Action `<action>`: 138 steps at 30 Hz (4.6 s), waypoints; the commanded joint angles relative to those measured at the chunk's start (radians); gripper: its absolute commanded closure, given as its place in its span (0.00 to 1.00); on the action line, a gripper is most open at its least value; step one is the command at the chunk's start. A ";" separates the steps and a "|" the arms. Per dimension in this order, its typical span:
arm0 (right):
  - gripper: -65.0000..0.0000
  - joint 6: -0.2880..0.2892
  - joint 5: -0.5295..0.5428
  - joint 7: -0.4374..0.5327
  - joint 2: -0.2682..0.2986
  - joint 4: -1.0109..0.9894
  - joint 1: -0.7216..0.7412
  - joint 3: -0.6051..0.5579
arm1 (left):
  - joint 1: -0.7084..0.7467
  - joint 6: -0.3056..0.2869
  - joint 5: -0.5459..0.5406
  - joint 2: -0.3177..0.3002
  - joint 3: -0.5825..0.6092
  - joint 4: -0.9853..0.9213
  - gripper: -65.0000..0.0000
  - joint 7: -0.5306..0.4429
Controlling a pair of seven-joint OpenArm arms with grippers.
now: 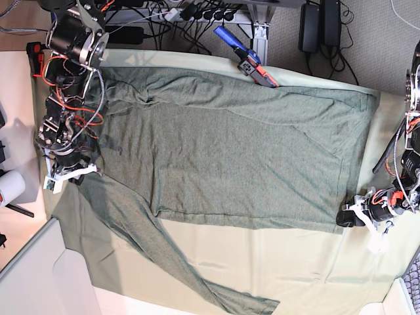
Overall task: Fold the T-shirt properly
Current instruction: 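Pinch the shirt's side edge with both grippers, then lift and fold the held side edge toward the collar with both grippers, then move the right gripper to the trailing sleeve and pinch its cuff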
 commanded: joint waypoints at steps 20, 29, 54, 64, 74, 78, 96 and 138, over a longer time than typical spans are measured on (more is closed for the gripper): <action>1.00 0.014 0.151 -0.050 0.058 0.446 -0.230 0.002 | 0.092 -0.027 -0.220 -0.129 -0.003 0.295 1.00 0.148; 1.00 0.014 0.193 -0.079 0.089 0.649 -0.398 0.045 | 0.259 -0.027 -0.219 -0.222 -0.003 0.564 1.00 0.147; 1.00 0.014 0.335 -0.154 0.088 0.826 -0.686 0.219 | 0.600 -0.027 -0.204 -0.269 -0.097 0.914 1.00 0.203; 1.00 0.014 0.333 -0.159 0.082 0.825 -0.722 0.222 | 0.649 -0.027 -0.203 -0.269 -0.097 0.914 1.00 0.206; 1.00 0.014 0.323 -0.186 0.040 0.822 -0.721 0.222 | 0.666 -0.027 -0.203 -0.269 -0.097 0.914 0.69 0.172; 0.65 0.014 0.319 -0.188 0.013 0.822 -0.721 0.222 | 0.666 -0.027 -0.203 -0.269 -0.097 0.914 0.49 0.148; 0.43 0.018 0.397 -0.203 -0.081 1.048 -0.587 0.233 | 0.666 -0.027 -0.246 -0.269 -0.159 1.010 0.45 0.158; 1.00 -0.197 -0.200 -0.116 -0.328 0.355 0.005 -0.379 | 0.665 -0.027 -0.304 -0.272 -0.159 1.037 0.45 0.213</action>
